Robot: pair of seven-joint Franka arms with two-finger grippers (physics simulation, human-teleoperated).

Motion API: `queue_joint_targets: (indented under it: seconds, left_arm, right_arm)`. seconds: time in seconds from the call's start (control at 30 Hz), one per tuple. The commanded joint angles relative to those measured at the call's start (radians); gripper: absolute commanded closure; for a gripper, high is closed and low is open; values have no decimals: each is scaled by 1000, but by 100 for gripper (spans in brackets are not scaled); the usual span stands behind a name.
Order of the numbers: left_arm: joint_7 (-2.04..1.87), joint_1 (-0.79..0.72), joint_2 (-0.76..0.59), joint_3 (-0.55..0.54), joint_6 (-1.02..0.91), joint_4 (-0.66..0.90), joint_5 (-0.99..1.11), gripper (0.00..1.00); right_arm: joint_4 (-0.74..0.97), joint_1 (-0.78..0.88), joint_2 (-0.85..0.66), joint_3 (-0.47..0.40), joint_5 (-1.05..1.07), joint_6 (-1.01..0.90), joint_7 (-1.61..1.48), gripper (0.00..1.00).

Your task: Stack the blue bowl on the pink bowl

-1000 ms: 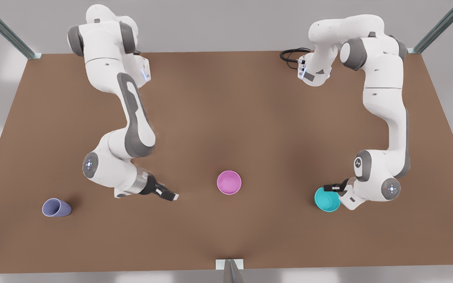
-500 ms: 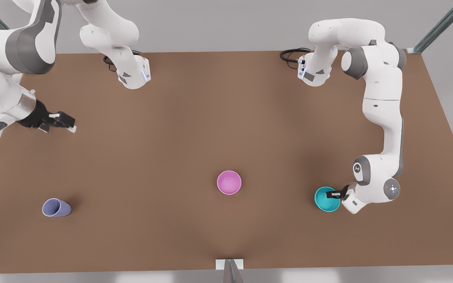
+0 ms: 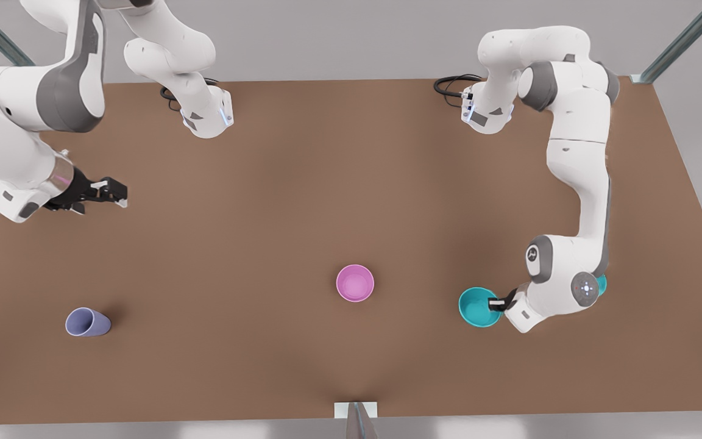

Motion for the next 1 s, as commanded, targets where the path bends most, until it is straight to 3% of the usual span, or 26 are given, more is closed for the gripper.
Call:
queue_joint_targets:
  seconds: [0.0,0.03,0.23,0.37,0.97]
  left_arm:
    - [-438,-58,-3,-20,-134,57,-5,79]
    - [-547,-139,-3,-17,-243,138,3,79]
    - [-865,-322,26,-26,-248,173,-11,79]
    - [-975,-354,103,-26,-238,285,-12,79]
    - [-967,-386,179,-59,-110,285,-46,79]
  right_arm:
    - [1,-2,-1,-1,1,2,-135,0]
    - [1,-2,0,-1,3,2,-135,0]
    - [-1,-5,2,-4,5,2,-135,0]
    - [-5,-5,2,-6,6,2,-135,0]
    - [-13,-5,8,-9,12,0,-135,0]
